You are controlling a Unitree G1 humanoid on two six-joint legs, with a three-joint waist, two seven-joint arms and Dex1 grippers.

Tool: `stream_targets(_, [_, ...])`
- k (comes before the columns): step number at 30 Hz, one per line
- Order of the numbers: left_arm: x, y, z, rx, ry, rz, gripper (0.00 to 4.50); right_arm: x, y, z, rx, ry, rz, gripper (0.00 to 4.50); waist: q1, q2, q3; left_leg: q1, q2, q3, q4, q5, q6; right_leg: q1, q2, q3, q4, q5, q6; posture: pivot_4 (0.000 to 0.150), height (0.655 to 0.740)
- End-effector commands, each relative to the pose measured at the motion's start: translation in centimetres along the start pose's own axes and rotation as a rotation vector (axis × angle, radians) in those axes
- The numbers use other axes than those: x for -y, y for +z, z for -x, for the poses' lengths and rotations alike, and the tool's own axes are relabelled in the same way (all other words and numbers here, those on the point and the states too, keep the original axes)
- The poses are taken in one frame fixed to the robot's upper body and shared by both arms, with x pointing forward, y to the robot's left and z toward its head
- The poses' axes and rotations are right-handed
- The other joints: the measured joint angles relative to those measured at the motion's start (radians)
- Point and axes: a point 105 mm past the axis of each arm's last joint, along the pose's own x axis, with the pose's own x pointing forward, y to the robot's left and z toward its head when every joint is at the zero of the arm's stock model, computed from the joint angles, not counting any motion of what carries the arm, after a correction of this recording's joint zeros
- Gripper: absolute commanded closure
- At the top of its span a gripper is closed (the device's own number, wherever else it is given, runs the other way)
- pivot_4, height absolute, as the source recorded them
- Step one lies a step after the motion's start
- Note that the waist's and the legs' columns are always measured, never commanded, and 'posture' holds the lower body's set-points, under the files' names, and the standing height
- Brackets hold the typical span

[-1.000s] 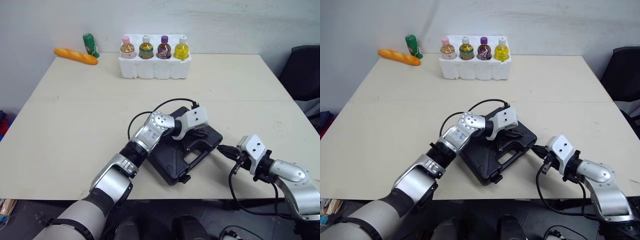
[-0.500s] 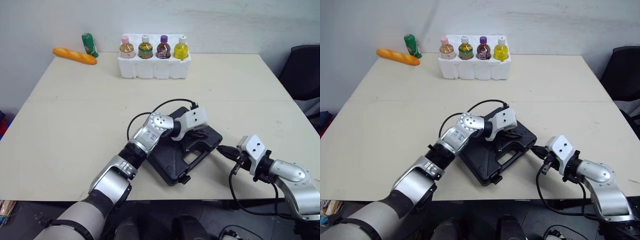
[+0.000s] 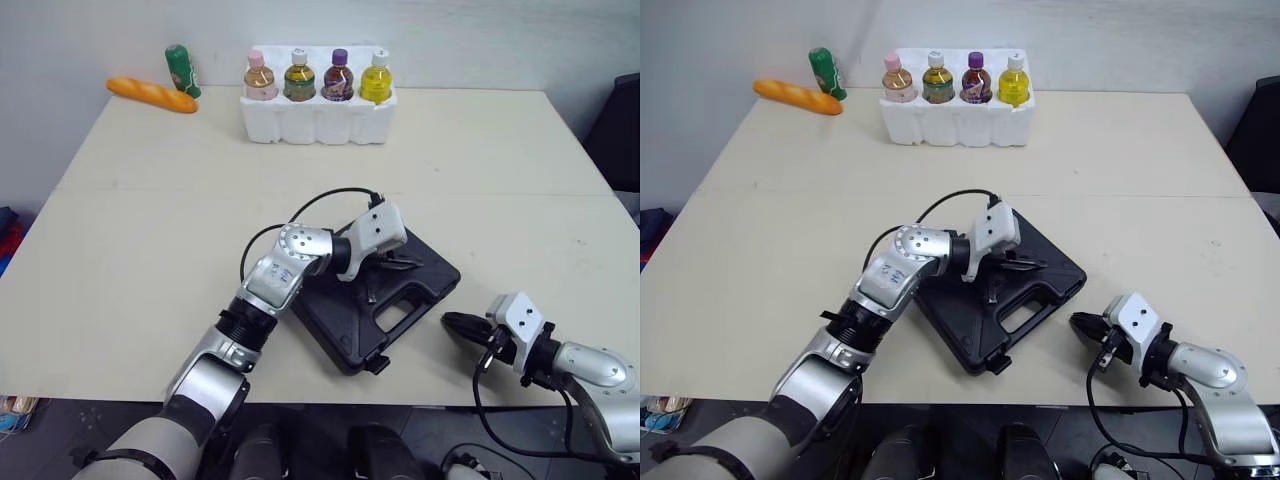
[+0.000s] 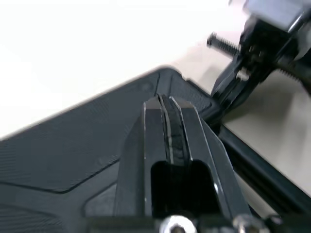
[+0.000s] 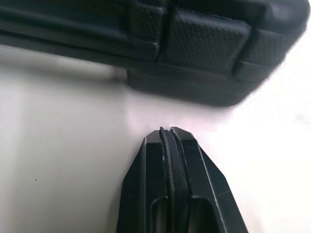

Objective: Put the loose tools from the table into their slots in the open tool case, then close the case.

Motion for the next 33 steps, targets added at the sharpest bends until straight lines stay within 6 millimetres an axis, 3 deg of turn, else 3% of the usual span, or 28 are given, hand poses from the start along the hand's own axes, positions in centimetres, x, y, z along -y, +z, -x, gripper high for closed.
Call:
stream_targets(1, [0.6, 2.4, 1.5, 0.097, -0.018, -0.1, 4.5, -0.3, 1.5, 0.5, 0.053, 0.012, 0.005, 4.48, 0.0, 0.001, 0.001, 0.0, 0.0, 0.0, 0.001, 0.0, 0.0, 0.0, 0.0, 0.001, 0.001, 0.0, 0.0, 0.15, 0.74])
stream_targets(5, [1.8, 3.3, 3.5, 0.143, -0.071, -0.16, 4.5, -0.7, 4.5, 0.6, 0.259, 0.009, -0.083, 4.48, -0.001, 0.001, 0.001, 0.0, 0.002, 0.0, 0.004, 0.0, 0.0, 0.001, 0.002, 0.004, 0.004, 0.001, 0.001, 0.15, 0.74])
stream_targets(9, [2.7, 2.3, 5.3, 0.124, -0.111, -0.137, 4.5, -2.3, 3.6, 0.4, 0.183, 0.101, -0.114, 4.48, -0.001, 0.002, 0.002, 0.001, 0.001, 0.0, 0.005, 0.001, 0.0, 0.001, 0.002, 0.009, 0.007, 0.001, 0.001, 0.15, 0.74])
stream_targets(14, [5.2, -0.4, 7.2, 0.019, -0.199, -0.123, 4.5, -5.7, 2.0, 1.0, 0.1, 0.3, -0.081, 4.48, 0.0, 0.003, 0.002, 0.001, 0.002, 0.0, 0.004, 0.001, 0.0, 0.001, 0.004, 0.011, 0.006, 0.0, 0.0, 0.15, 0.74])
stream_targets(20, [6.3, -3.1, 7.6, -0.101, -0.229, -0.168, 4.5, -6.4, 1.2, 1.4, 0.061, 0.347, -0.059, 4.48, 0.0, 0.003, 0.002, 0.002, 0.0, 0.0, 0.006, 0.001, 0.002, 0.001, 0.004, 0.013, 0.006, 0.002, 0.002, 0.15, 0.74])
stream_targets(24, [6.6, -5.5, 7.4, -0.147, -0.209, -0.055, 4.5, -7.5, 0.5, 0.7, 0.049, 0.399, -0.04, 4.48, 0.0, 0.003, 0.002, 0.002, 0.001, 0.0, 0.005, 0.001, 0.001, 0.001, 0.004, 0.013, 0.006, 0.002, 0.002, 0.15, 0.74])
stream_targets(33, [8.7, -10.5, 8.1, -0.364, -0.264, -0.071, 4.5, -8.8, 1.5, -1.1, 0.091, 0.472, -0.01, 4.48, -0.002, 0.003, -0.003, 0.007, 0.002, 0.0, 0.005, 0.001, 0.001, 0.006, 0.003, 0.014, 0.007, 0.001, 0.001, 0.15, 0.74])
